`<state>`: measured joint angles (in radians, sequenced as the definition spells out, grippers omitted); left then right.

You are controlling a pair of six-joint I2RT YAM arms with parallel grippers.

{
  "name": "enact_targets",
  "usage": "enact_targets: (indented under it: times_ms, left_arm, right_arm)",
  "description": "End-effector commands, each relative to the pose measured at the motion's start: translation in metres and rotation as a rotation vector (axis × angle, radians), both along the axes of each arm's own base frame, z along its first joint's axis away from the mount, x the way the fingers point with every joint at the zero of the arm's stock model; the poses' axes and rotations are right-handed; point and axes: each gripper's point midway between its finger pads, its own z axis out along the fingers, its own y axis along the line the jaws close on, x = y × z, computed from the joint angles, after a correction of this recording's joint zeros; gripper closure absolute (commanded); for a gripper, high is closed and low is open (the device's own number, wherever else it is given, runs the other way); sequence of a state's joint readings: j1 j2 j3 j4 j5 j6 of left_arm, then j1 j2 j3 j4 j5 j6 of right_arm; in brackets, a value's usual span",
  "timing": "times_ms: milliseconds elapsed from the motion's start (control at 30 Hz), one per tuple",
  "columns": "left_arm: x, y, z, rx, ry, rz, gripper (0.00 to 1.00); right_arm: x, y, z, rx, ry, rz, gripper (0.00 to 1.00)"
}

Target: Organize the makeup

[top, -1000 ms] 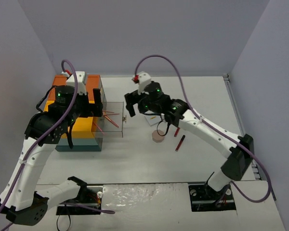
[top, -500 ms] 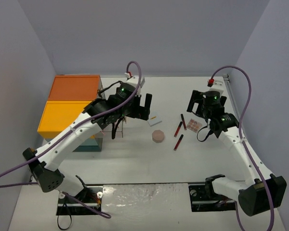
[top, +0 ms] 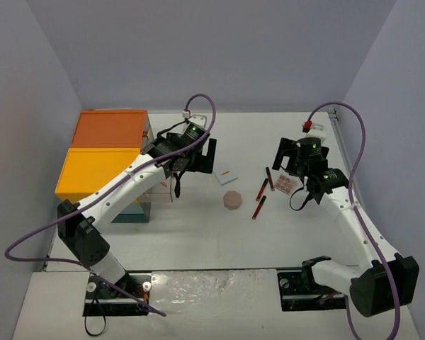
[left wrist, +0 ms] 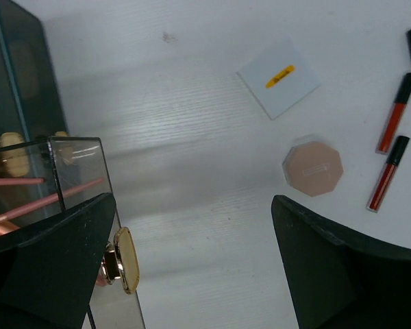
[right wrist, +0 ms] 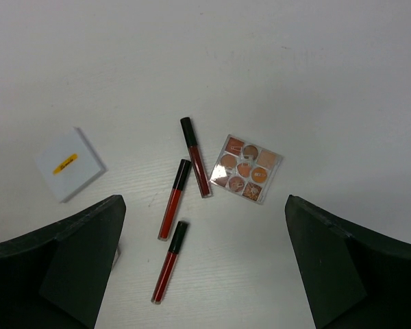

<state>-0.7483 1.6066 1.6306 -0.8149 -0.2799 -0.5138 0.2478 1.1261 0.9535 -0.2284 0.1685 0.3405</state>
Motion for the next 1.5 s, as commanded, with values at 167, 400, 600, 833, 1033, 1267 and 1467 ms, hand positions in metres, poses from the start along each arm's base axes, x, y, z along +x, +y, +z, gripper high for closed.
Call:
enact_targets:
  times_ms: [167,400,600,833,1033,1267,1467]
  left_arm:
    - [-0.008,0.109,0.013,0.120,-0.034,0.249,0.03]
    - [-0.003,0.135,0.030,0.187,-0.071,0.285,0.03]
    - [0.002,0.142,0.041,0.209,-0.074,0.265,0.03]
    - [0.018,0.078,0.061,0.054,-0.152,0.058,0.03]
    - [0.045,0.079,0.026,0.186,-0.097,0.088,0.03]
    - [0.077,0.094,-0.017,0.304,-0.027,0.151,0.03]
    - [0.090,0.111,-0.044,0.375,0.023,0.206,0.03]
  right_arm:
    - [0.029,0.020,0.008,0.072,-0.042,0.045,0.00]
    - [0.037,0.030,0.006,0.101,-0.034,0.080,0.00]
    - [0.037,0.033,0.016,0.109,-0.057,0.098,0.00]
    - [0.034,0.032,0.015,0.100,-0.056,0.105,0.00]
    - [0.032,0.035,0.014,0.109,-0.051,0.122,0.00]
    - [0.025,0.033,0.009,0.102,-0.047,0.126,0.00]
    - [0.017,0.037,0.008,0.119,-0.046,0.154,0.00]
